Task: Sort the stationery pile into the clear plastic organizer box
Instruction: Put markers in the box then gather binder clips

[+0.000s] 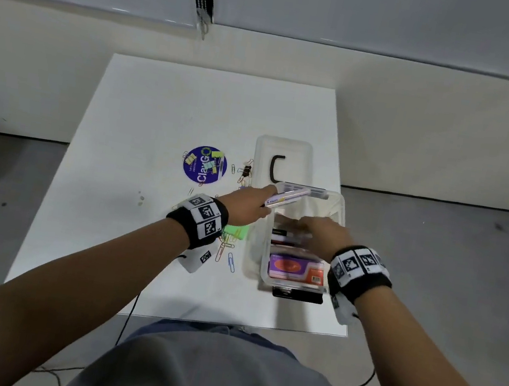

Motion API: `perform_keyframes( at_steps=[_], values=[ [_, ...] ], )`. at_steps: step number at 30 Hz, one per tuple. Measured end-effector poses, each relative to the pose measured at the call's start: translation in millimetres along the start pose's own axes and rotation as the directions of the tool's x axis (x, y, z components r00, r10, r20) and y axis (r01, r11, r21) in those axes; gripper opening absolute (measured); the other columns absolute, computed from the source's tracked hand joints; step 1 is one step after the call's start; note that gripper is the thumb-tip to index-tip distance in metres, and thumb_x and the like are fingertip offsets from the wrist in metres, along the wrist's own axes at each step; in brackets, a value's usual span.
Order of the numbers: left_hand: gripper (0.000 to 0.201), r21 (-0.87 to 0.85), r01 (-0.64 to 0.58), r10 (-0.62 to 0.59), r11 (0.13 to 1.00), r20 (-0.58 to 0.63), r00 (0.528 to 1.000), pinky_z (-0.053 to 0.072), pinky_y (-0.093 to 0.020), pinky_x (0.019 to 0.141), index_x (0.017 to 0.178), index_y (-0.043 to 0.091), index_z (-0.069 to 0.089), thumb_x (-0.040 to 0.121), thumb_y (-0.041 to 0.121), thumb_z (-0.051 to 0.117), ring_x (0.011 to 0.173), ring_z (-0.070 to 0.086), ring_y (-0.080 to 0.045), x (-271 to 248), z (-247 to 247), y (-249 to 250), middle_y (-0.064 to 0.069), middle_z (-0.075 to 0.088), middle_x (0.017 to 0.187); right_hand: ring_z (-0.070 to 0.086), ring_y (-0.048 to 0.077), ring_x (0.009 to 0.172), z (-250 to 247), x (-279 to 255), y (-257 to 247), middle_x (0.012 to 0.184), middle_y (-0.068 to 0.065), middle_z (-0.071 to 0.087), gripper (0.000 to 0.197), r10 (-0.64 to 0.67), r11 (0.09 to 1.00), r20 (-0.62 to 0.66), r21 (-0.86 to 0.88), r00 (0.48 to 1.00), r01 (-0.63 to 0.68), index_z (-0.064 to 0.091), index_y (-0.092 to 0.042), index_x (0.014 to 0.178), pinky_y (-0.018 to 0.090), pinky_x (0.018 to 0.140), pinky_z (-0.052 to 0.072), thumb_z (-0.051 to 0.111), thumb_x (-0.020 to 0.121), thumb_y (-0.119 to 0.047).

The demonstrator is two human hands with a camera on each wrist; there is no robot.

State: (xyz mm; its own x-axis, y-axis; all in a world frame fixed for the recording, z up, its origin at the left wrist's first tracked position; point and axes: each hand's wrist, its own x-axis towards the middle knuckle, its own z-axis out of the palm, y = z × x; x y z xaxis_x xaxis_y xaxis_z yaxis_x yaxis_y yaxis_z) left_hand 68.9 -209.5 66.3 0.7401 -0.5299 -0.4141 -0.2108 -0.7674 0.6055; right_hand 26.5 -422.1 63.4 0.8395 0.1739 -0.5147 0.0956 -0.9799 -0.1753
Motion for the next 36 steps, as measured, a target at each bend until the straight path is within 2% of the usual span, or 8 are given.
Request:
perform_keyframes(
  at_steps=[4, 8, 14, 17, 21, 25, 30, 36],
  values=[
    [0.019, 0.170, -0.095, 0.086, 0.981, 0.057, 0.995, 0.037, -0.033, 0.061, 0.114, 0.009, 0.044, 0.099, 0.021, 0.045, 0.075, 0.054, -0.028, 4.7, 4.8, 15.5, -0.014, 0.060, 0.092, 0.055, 0.037, 0.104, 11.5, -14.4, 27.4, 0.112, 0.016, 0.057, 0.032, 0.219, 0.968, -0.437, 0.206, 0.872, -0.140, 0.060, -0.010, 0.114, 0.039, 0.083, 0.047, 0.057, 0.082, -0.007],
    [0.021, 0.360, -0.174, 0.112, 0.917, 0.188, 0.976, 0.039, -0.033, 0.065, 0.116, 0.011, 0.049, 0.098, 0.020, 0.044, 0.086, 0.061, -0.033, 24.4, 24.9, 46.4, -0.016, 0.063, 0.098, 0.060, 0.041, 0.102, 29.3, -10.4, 40.3, 0.117, 0.021, 0.057, 0.050, 0.373, 0.857, -0.211, 0.451, 0.904, -0.248, 0.040, -0.010, 0.126, 0.044, 0.086, 0.051, 0.058, 0.080, -0.002],
    [0.037, 0.472, -0.180, 0.087, 0.863, 0.213, 0.973, 0.051, -0.037, 0.083, 0.135, 0.016, 0.046, 0.099, 0.012, 0.042, 0.098, 0.066, -0.033, 47.4, 61.9, 73.2, -0.016, 0.067, 0.107, 0.063, 0.037, 0.098, 31.4, -7.6, 47.8, 0.105, 0.019, 0.065, 0.056, 0.337, 0.823, -0.187, 0.535, 0.923, -0.192, 0.038, -0.014, 0.132, 0.037, 0.082, 0.049, 0.049, 0.080, 0.004],
    [0.060, 0.413, -0.188, 0.138, 0.891, 0.148, 0.979, 0.050, -0.036, 0.074, 0.145, 0.026, 0.032, 0.093, 0.002, 0.049, 0.092, 0.066, -0.031, 51.5, 72.2, 65.1, -0.014, 0.066, 0.104, 0.062, 0.037, 0.099, 29.8, -8.8, 51.2, 0.107, 0.020, 0.066, 0.062, 0.310, 0.797, -0.156, 0.581, 0.938, -0.167, 0.036, -0.017, 0.138, 0.035, 0.082, 0.048, 0.044, 0.082, 0.006],
    [0.050, 0.275, -0.195, 0.180, 0.941, 0.079, 0.980, 0.050, -0.036, 0.077, 0.138, 0.014, 0.043, 0.090, 0.006, 0.054, 0.101, 0.063, -0.034, 48.4, 76.7, 57.1, -0.017, 0.065, 0.112, 0.054, 0.036, 0.113, 28.4, -8.8, 50.2, 0.128, 0.020, 0.055, 0.065, 0.311, 0.787, -0.128, 0.590, 0.942, -0.179, 0.033, -0.010, 0.143, 0.034, 0.092, 0.044, 0.044, 0.081, 0.007],
    [0.031, 0.149, -0.237, 0.262, 0.960, -0.187, 0.947, 0.052, -0.037, 0.082, 0.123, 0.018, 0.055, 0.092, 0.014, 0.052, 0.095, 0.062, -0.024, 25.7, 54.8, 32.5, -0.006, 0.063, 0.108, 0.045, 0.041, 0.119, 16.1, -7.2, 22.1, 0.130, 0.023, 0.044, 0.065, 0.361, 0.862, -0.367, 0.481, 0.857, -0.158, 0.038, -0.009, 0.141, 0.045, 0.098, 0.044, 0.045, 0.079, 0.009],
    [0.020, -0.016, 0.053, -0.055, 0.998, -0.394, 0.917, 0.051, -0.038, 0.073, 0.108, 0.016, 0.056, 0.091, 0.011, 0.048, 0.081, 0.061, -0.024, 0.3, 15.1, -46.4, -0.006, 0.060, 0.098, 0.057, 0.027, 0.113, -2.7, 6.6, -66.0, 0.130, 0.013, 0.052, 0.046, 0.093, 0.906, -0.473, 0.405, 0.876, 0.123, 0.052, -0.011, 0.130, 0.034, 0.088, 0.049, 0.045, 0.087, 0.003],
    [0.033, 0.191, 0.289, -0.258, 0.938, -0.169, 0.951, 0.045, -0.040, 0.079, 0.115, 0.011, 0.051, 0.088, 0.026, 0.060, 0.098, 0.058, -0.036, -29.1, 28.1, -119.7, -0.015, 0.055, 0.111, 0.057, 0.036, 0.111, 42.8, 51.1, -150.9, 0.127, 0.018, 0.051, 0.032, -0.032, 0.982, -0.040, 0.183, 0.999, 0.038, 0.050, -0.008, 0.124, 0.045, 0.090, 0.048, 0.045, 0.092, -0.009]
  ],
)
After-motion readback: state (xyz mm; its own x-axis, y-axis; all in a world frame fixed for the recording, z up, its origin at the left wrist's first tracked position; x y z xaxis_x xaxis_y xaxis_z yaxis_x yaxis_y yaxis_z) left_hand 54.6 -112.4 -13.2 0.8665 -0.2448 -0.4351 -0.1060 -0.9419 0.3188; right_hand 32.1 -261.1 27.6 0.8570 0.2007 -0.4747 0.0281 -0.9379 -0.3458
